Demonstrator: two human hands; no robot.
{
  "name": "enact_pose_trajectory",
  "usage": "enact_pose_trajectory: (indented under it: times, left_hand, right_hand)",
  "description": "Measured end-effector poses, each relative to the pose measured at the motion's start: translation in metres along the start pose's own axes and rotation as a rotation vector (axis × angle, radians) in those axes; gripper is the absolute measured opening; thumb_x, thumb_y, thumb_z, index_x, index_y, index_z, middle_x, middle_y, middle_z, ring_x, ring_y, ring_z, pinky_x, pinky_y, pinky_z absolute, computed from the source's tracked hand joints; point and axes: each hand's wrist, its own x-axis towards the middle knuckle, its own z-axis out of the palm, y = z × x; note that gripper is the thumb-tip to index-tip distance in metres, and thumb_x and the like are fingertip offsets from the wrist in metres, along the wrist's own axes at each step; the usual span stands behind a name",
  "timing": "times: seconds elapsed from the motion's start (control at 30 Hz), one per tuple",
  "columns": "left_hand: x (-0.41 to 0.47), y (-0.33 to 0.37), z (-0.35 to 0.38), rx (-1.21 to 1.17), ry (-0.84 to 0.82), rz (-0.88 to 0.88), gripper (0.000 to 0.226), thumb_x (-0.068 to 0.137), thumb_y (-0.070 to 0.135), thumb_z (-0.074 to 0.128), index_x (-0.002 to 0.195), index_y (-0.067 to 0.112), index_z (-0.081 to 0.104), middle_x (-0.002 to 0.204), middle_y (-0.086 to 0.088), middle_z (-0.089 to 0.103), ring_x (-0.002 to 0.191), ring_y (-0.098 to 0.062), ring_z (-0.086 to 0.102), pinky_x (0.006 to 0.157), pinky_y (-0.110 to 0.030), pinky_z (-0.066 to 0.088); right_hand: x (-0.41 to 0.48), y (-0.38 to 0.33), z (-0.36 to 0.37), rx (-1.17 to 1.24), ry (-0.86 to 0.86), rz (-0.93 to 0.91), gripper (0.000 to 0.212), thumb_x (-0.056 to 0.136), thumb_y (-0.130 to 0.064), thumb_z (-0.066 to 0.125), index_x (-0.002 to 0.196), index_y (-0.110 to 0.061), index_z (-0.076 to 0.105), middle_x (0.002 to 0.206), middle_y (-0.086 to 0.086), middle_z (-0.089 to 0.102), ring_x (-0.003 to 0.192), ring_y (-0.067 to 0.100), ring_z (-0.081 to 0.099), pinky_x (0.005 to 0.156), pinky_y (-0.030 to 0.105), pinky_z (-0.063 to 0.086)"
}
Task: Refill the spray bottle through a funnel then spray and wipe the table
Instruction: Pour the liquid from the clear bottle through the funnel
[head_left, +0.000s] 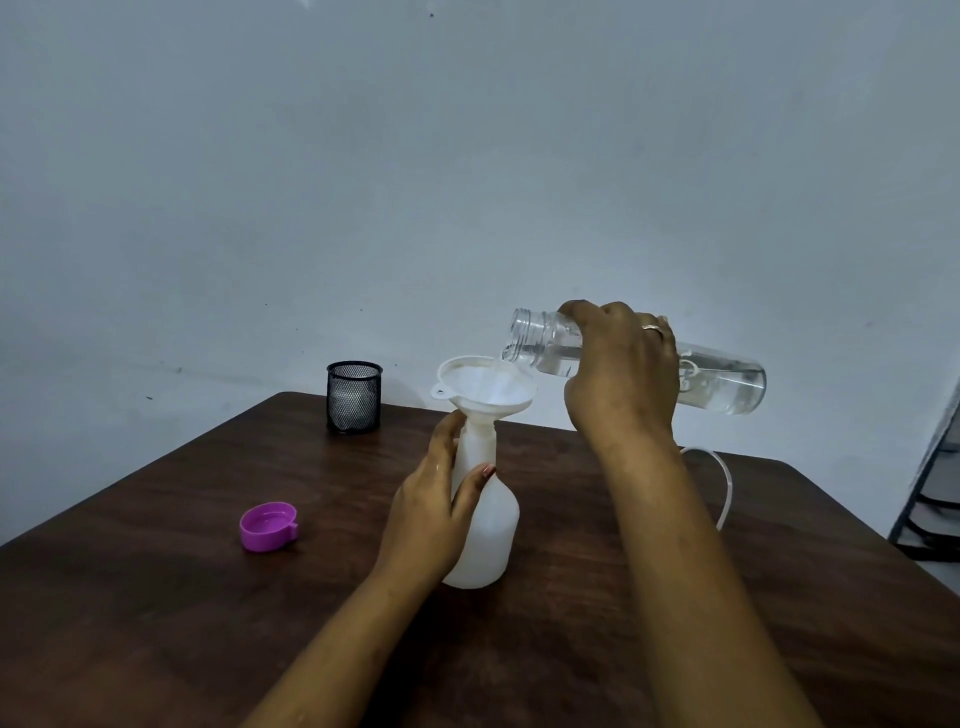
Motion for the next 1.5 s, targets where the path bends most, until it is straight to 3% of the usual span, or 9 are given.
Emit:
enact_pose_trajectory:
  times: [0.53, 1.5]
  left_hand:
    - [0.0004, -0.0031, 0.0011, 0.016, -0.001, 0.003, 0.058, 0.091, 0.043, 0.046, 0.143, 0.031, 0.024, 0.141, 0.003, 0.047, 0.128, -0.015, 0.046, 0.098, -0.027, 0.039]
    - [-0.0005, -0.0021, 0.0004, 0.012, 0.002, 0.001, 0.056, 0.092, 0.040, 0.048, 0.142, 0.031, 0.026, 0.138, 0.004, 0.050, 0.125, -0.013, 0.048, 0.092, -0.021, 0.037]
  right_hand:
    - [-0.0007, -0.0009, 0.0006, -0.002, 0.001, -0.007, 0.060, 0.080, 0.007, 0.053, 0.130, -0.025, 0.053, 0.119, 0.006, 0.059, 0.119, 0.030, 0.049, 0.118, 0.037, 0.017]
    - [0.0001, -0.0007, -0.0008, -0.024, 0.010, -0.009, 0.060, 0.080, 0.007, 0.052, 0.131, -0.026, 0.052, 0.121, 0.007, 0.058, 0.122, 0.031, 0.047, 0.119, 0.037, 0.012]
